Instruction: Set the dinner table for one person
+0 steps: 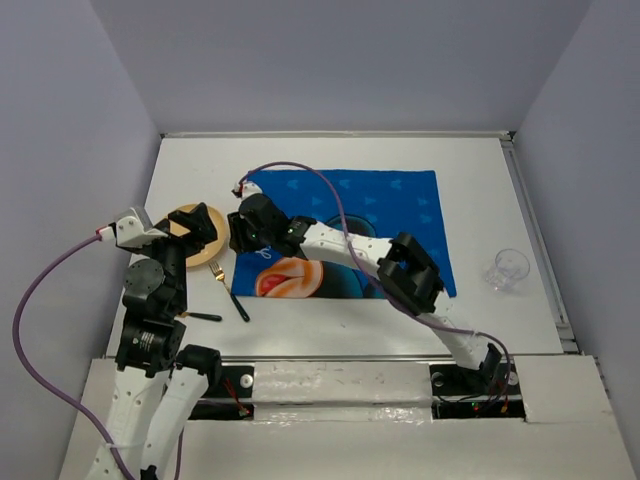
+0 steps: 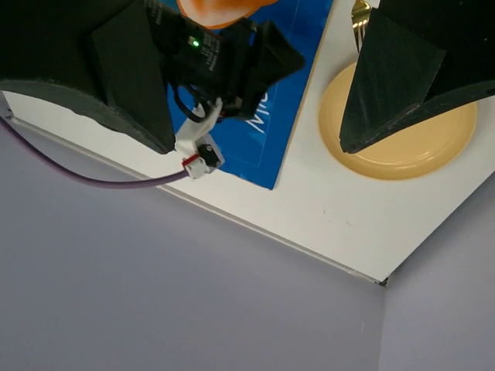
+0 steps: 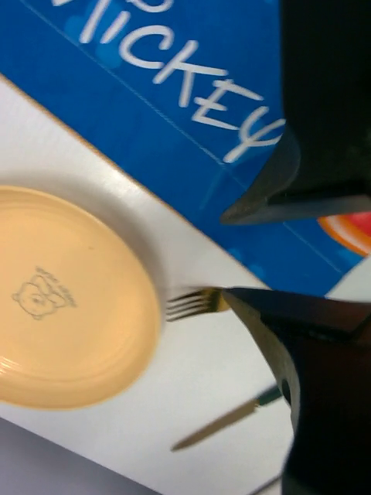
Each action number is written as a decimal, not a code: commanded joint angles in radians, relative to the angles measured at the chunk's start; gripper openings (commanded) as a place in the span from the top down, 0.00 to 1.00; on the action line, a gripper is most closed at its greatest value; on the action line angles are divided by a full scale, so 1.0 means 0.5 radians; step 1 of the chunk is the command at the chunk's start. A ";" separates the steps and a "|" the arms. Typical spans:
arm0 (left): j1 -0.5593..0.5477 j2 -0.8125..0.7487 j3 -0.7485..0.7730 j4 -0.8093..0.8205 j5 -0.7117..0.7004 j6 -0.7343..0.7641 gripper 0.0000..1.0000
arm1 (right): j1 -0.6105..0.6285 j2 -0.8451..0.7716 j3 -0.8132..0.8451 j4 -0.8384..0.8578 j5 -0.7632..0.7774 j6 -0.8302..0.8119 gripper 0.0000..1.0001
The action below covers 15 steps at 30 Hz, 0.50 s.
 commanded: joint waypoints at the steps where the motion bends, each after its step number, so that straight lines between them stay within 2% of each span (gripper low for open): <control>1: -0.049 0.013 0.008 0.157 -0.124 0.067 0.01 | -0.032 0.279 0.553 -0.159 0.089 -0.057 0.44; 2: -0.059 0.016 0.008 0.157 -0.124 0.070 0.01 | -0.032 0.353 0.782 -0.190 0.111 -0.023 0.40; 4: -0.071 0.026 0.005 0.157 -0.117 0.070 0.01 | -0.032 0.558 0.976 -0.242 0.135 0.020 0.32; 6: -0.074 0.013 0.002 0.157 -0.111 0.067 0.01 | -0.032 0.709 1.152 -0.258 0.123 0.093 0.32; 12: -0.077 0.026 0.011 0.157 -0.078 0.054 0.01 | -0.075 0.896 1.317 -0.255 0.120 0.244 0.38; 15: -0.077 0.053 0.011 0.157 -0.071 0.057 0.01 | -0.112 0.992 1.361 -0.236 0.044 0.345 0.49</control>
